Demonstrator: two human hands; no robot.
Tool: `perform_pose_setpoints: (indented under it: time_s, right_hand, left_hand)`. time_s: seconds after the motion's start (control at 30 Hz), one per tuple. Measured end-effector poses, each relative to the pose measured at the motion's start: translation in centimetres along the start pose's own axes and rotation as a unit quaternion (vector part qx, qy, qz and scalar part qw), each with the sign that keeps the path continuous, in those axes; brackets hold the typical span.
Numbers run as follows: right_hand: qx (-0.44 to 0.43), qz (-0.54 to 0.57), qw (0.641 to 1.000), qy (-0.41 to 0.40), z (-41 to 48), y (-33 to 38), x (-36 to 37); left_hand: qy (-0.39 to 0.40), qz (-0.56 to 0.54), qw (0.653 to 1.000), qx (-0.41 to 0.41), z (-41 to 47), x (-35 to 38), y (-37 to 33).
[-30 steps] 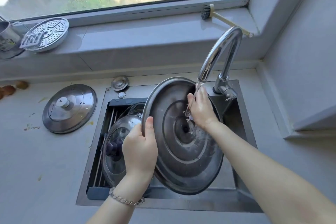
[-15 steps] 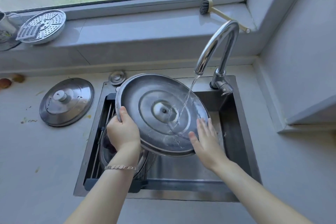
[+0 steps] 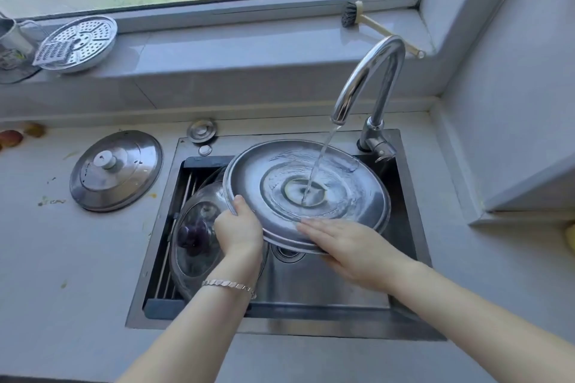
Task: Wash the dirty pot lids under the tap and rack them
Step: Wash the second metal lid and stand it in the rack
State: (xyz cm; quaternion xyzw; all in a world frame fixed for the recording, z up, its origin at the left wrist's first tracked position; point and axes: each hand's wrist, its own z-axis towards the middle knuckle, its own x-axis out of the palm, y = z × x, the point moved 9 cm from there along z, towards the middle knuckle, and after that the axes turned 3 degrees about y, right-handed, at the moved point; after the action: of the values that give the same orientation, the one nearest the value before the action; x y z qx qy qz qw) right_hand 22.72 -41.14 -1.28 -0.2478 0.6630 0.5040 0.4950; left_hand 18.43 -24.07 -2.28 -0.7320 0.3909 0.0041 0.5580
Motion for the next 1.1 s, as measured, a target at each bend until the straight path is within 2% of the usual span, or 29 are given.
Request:
perform_pose_setpoints:
  time_s: [0.1, 0.2, 0.27, 0.3, 0.33, 0.37, 0.4, 0.43, 0.47, 0.5, 0.53, 0.6, 0.63, 0.67, 0.77, 0.87, 0.93, 0.97, 1.03, 1.07, 1.1]
  right_hand:
    - [0.015, 0.01, 1.0, 0.002, -2.0, -2.2, -1.3]
    - [0.003, 0.013, 1.0, 0.001, -3.2, -2.0, -3.2]
    - [0.025, 0.02, 0.999, -0.025, -3.5, -2.1, -5.2]
    - [0.037, 0.025, 0.998, -0.051, -3.7, -2.3, -6.4]
    - [0.054, 0.04, 0.995, -0.077, -3.8, -2.5, -7.8]
    - [0.078, 0.066, 0.99, -0.094, -3.8, -3.0, -9.0]
    - [0.107, 0.092, 0.986, -0.091, -3.8, -3.5, -9.8]
    - [0.131, 0.112, 0.983, -0.068, -3.6, -4.0, -10.1]
    - [0.142, 0.124, 0.981, -0.036, -3.4, -4.3, -10.1]
    - [0.147, 0.133, 0.98, -0.002, -3.0, -4.4, -10.0]
    - [0.148, 0.139, 0.979, 0.024, -2.5, -4.3, -9.9]
    - [0.149, 0.155, 0.975, 0.049, -1.3, -4.2, -9.9]
    - [0.154, 0.165, 0.973, 0.051, -0.7, -4.4, -10.0]
    - [0.161, 0.173, 0.97, 0.05, -0.2, -4.7, -10.1]
    - [0.164, 0.201, 0.966, 0.016, 0.7, -5.2, -10.4]
    - [0.167, 0.206, 0.958, -0.105, 1.3, -6.0, -10.9]
    - [0.209, 0.198, 0.941, -0.178, 1.7, -7.7, -10.2]
    - [0.255, 0.214, 0.928, -0.167, 2.0, -8.8, -8.8]
    - [0.362, 0.288, 0.882, -0.096, 2.5, -10.3, -4.5]
    - [0.388, 0.317, 0.862, -0.075, 3.0, -10.2, -2.4]
    - [0.391, 0.328, 0.857, -0.067, 3.7, -9.4, -0.9]
  left_hand:
    - [0.065, -0.02, 0.996, -0.057, 0.0, 1.2, 1.1]
    - [0.181, -0.038, 0.976, -0.113, -1.2, 3.0, 0.6]
    - [0.231, -0.007, 0.968, -0.095, -1.9, 3.5, -1.1]
    - [0.239, 0.058, 0.968, -0.052, -2.0, 3.5, -2.2]
    - [0.225, 0.179, 0.958, 0.02, -1.9, 3.2, -3.6]
    - [0.184, 0.32, 0.923, 0.105, -1.8, 2.9, -5.1]
    - [0.132, 0.427, 0.873, 0.195, -2.2, 2.8, -6.8]
    - [0.096, 0.458, 0.842, 0.268, -2.7, 3.0, -8.1]
    - [0.089, 0.435, 0.833, 0.329, -3.4, 3.4, -9.2]
    - [0.127, 0.396, 0.829, 0.374, -4.1, 4.4, -9.5]
    - [0.208, 0.352, 0.824, 0.393, -4.9, 5.8, -9.1]
    - [0.408, 0.241, 0.816, 0.331, -6.6, 8.5, -7.1]
    - [0.467, 0.19, 0.815, 0.287, -7.3, 9.0, -6.2]
    - [0.487, 0.157, 0.818, 0.263, -7.4, 9.3, -5.4]
    - [0.445, 0.136, 0.845, 0.265, -6.7, 8.8, -4.6]
    - [0.379, 0.124, 0.875, 0.275, -5.6, 7.8, -4.7]
    - [0.319, 0.13, 0.897, 0.278, -4.8, 6.8, -4.8]
    - [0.293, 0.121, 0.912, 0.258, -4.4, 6.2, -4.5]
    - [0.255, 0.092, 0.942, 0.2, -3.7, 5.3, -3.7]
    - [0.235, 0.081, 0.953, 0.172, -3.3, 5.1, -3.4]
    - [0.217, 0.063, 0.964, 0.141, -3.0, 4.9, -3.1]
